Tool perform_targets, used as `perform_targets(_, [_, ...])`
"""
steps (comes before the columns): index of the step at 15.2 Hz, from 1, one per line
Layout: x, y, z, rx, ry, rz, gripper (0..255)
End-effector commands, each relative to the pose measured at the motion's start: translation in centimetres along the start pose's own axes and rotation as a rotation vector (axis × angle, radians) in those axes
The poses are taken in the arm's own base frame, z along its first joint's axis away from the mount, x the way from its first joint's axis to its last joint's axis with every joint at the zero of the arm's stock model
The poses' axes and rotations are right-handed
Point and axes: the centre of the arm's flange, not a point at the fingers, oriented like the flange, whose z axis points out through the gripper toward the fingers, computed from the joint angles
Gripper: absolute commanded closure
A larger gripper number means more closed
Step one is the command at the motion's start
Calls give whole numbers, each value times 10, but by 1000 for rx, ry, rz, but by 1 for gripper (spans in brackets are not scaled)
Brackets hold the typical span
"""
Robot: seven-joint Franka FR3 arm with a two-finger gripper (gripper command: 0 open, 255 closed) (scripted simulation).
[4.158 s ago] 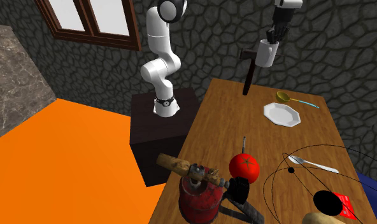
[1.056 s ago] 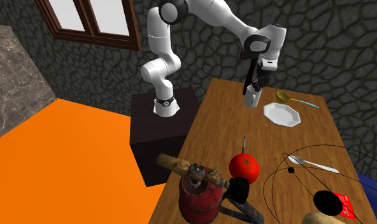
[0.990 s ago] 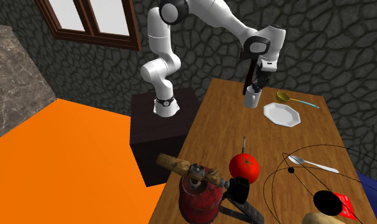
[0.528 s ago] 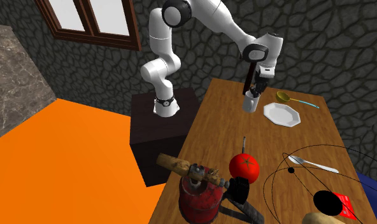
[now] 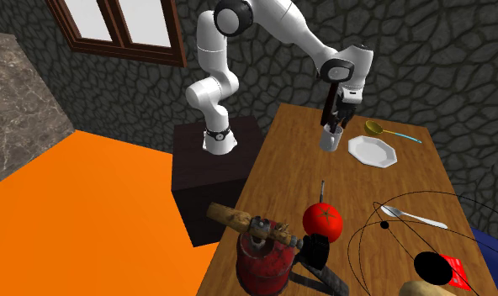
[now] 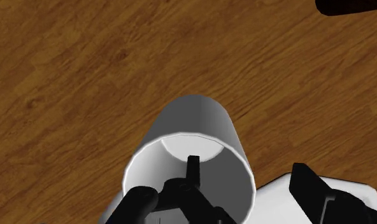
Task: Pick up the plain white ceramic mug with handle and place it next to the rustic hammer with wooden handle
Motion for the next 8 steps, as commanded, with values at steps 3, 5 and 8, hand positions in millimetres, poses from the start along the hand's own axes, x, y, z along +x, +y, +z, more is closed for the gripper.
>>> perform_targets(3, [0, 0, 0, 0, 0, 0, 0])
perform_targets(5, [0, 0, -13, 0, 0, 0, 0])
perform_targets(8, [0, 0, -50, 0, 0, 0, 0])
